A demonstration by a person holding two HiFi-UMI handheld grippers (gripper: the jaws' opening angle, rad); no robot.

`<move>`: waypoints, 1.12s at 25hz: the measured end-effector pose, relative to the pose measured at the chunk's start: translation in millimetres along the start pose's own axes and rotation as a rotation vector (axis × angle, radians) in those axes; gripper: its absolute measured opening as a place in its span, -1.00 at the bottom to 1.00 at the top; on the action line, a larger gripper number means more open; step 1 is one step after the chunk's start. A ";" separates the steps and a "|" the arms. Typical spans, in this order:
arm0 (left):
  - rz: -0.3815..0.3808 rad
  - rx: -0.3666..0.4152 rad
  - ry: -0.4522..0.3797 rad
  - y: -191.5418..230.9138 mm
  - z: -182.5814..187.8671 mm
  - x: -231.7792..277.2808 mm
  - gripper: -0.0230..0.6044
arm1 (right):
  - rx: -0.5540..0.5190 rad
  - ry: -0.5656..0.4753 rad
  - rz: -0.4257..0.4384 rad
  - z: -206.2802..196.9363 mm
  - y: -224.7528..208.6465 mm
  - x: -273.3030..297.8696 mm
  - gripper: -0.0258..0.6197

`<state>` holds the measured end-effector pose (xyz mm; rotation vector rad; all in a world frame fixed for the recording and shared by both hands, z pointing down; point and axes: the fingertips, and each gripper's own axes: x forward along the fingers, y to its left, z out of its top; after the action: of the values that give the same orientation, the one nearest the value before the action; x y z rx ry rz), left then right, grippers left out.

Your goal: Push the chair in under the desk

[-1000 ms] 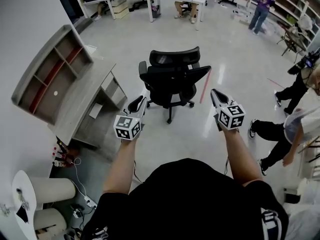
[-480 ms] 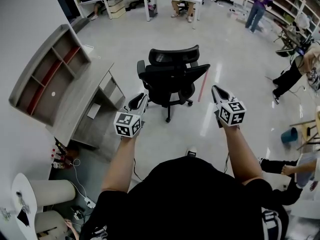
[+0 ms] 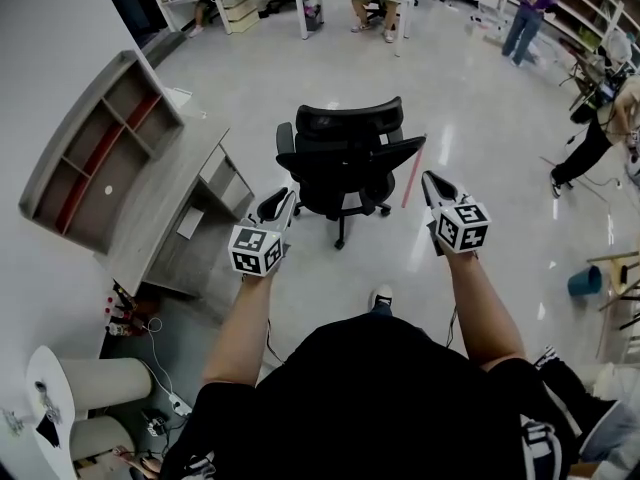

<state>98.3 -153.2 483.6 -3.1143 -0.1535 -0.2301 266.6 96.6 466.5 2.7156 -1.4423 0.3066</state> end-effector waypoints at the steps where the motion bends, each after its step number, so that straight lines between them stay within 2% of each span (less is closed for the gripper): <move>1: 0.005 -0.001 0.004 2.4 0.1 8.2 -0.72 | 0.001 0.000 0.004 0.7 -6.7 7.0 -0.92; 14: 0.086 -0.018 0.052 32.6 9.2 134.9 -0.72 | 0.013 0.038 0.089 8.8 -108.8 119.4 -0.92; 21: 0.147 -0.028 0.081 45.4 6.9 173.1 -0.72 | 0.015 0.044 0.141 15.3 -146.1 165.7 -0.92; 28: 0.190 -0.027 0.074 48.0 16.7 197.2 -0.72 | 0.001 0.049 0.184 19.3 -163.3 187.0 -0.92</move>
<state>299.6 -181.6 495.8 -3.1129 0.1476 -0.3447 506.2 33.5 492.4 2.5602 -1.6814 0.3797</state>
